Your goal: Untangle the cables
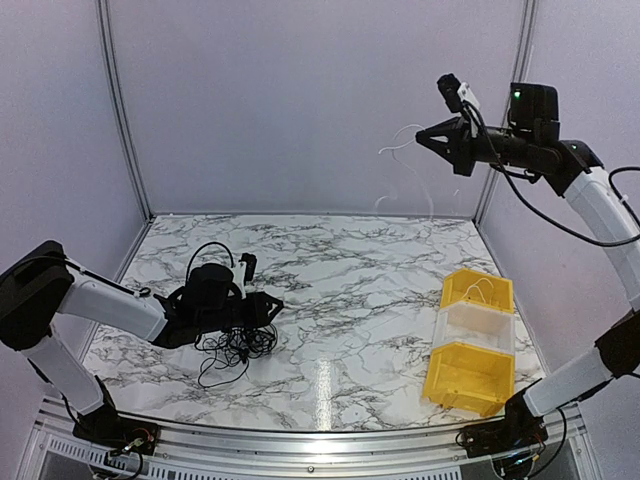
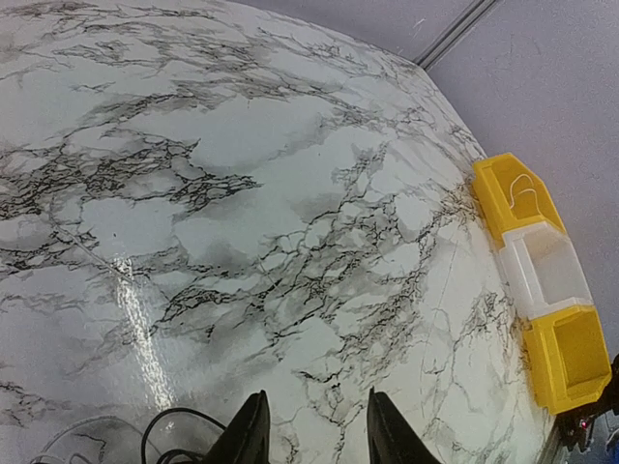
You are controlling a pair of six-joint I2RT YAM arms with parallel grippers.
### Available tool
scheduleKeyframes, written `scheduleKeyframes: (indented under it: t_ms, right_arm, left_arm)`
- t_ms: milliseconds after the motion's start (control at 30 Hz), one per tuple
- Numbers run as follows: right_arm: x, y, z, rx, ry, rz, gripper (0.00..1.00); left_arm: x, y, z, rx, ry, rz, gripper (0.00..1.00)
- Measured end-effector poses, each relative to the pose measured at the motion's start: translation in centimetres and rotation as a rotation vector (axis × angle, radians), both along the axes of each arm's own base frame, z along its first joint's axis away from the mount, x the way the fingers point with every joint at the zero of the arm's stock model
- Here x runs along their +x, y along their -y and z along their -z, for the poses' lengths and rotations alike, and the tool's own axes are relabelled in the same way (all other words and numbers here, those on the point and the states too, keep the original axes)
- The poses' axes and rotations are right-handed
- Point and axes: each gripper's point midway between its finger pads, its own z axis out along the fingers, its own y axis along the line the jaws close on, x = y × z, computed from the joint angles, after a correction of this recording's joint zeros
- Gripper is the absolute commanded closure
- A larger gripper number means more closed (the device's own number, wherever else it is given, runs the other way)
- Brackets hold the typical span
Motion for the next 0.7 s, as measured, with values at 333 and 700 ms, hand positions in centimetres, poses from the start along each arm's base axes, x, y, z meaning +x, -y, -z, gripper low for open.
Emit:
scheduleKeyframes:
  t_ms: [333,700]
  right_arm:
    - [2.5,8.7,2.0,-0.022,0.007,0.315,1.0]
    - [3.0,14.3,7.1,-0.077,-0.058,0.521,1.0]
  left_arm:
    - [-0.5,0.5,-0.2,0.002,0.009,0.051,0.61]
    - [-0.8,0.6,-2.9,-0.034,0.062,0.076,0.6]
